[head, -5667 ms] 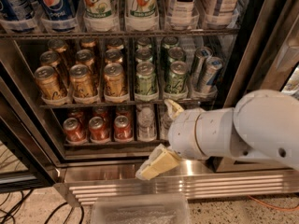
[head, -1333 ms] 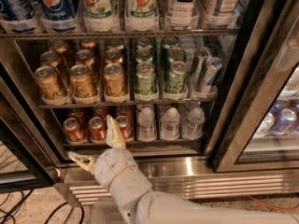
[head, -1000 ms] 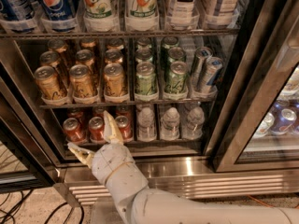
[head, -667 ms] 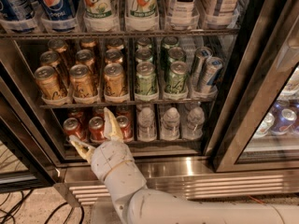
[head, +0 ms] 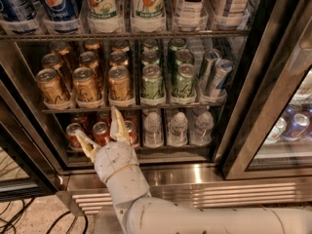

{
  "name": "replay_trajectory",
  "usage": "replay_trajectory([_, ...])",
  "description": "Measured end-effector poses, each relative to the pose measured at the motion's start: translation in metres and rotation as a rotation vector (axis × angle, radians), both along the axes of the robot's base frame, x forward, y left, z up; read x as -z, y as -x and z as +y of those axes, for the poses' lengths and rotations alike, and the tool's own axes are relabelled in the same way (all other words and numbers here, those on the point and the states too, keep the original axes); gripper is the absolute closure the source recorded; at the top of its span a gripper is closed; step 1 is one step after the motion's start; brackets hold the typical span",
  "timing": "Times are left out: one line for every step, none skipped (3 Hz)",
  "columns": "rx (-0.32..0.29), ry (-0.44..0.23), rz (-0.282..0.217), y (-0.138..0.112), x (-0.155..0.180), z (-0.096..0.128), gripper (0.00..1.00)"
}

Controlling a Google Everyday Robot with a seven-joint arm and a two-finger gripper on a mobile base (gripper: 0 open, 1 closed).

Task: Pick orange can from middle shelf of fridge

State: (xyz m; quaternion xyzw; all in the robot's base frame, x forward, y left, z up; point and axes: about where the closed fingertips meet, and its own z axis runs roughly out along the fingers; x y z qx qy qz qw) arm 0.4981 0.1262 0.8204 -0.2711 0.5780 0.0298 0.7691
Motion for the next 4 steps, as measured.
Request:
replay_trajectory([0.031, -0.024, -0.02, -0.007, -0.004, -0.002, 0.43])
replay_trajectory([0.058, -0.044, -0.04, -0.014, -0.007, -0.003, 0.43])
replay_trajectory([0.087, -0.06, -0.058, -0.022, -0.011, -0.005, 0.42])
replay_trajectory([0.117, -0.073, -0.074, -0.028, -0.015, -0.008, 0.38])
